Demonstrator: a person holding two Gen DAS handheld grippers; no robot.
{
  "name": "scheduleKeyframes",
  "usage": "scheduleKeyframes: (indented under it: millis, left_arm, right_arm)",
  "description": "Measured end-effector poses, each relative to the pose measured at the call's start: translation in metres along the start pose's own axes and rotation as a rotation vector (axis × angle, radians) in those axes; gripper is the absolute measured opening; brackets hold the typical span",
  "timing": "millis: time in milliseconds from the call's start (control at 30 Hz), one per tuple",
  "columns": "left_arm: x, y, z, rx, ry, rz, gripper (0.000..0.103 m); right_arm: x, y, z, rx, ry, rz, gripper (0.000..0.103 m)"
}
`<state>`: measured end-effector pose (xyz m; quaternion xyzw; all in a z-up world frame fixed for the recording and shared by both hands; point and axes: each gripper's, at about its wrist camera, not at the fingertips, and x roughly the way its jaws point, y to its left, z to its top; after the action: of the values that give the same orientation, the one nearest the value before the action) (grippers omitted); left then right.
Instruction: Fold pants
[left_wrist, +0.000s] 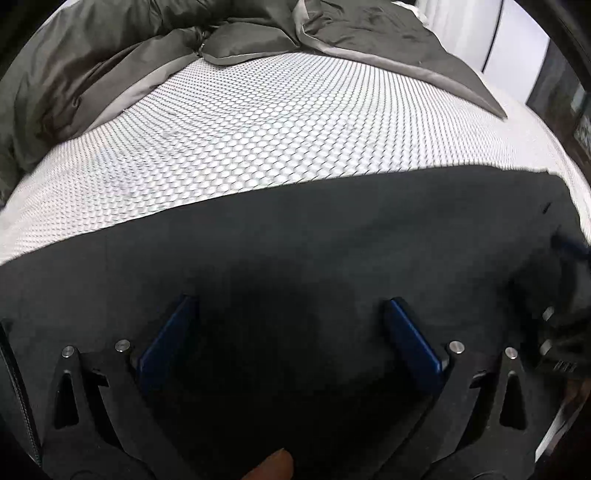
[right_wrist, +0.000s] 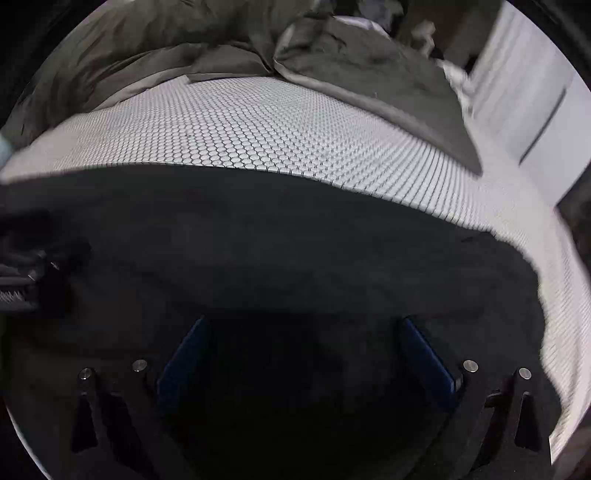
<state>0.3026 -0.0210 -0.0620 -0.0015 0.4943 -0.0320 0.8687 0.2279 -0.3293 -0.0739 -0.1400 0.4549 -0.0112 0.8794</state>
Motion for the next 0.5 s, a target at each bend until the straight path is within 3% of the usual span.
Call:
scheduleKeyframes:
  millis: [133, 267, 400, 500]
  left_arm:
    - [-0.01, 0.041, -0.013, -0.032, -0.009, 0.097, 0.103]
    - [-0.03, 0.067, -0.033, -0.074, -0.008, 0.162, 0.102]
    - [-0.066, 0.047, -0.056, -0.01, -0.066, 0.11, 0.102]
    - [-0.082, 0.011, -0.067, 0.03, -0.1, 0.023, 0.102]
  right_arm:
    - [-0.01, -0.036, -0.021, -0.027, 0.014, -0.13, 0.102]
    - [0.004, -0.07, -0.032, 0.069, 0.04, -0.169, 0.102]
    - [-0.022, -0.068, -0.042, 0.078, 0.017, -0.181, 0.102]
    - [-0.052, -0.039, -0.044, 0.05, -0.064, -0.028, 0.102]
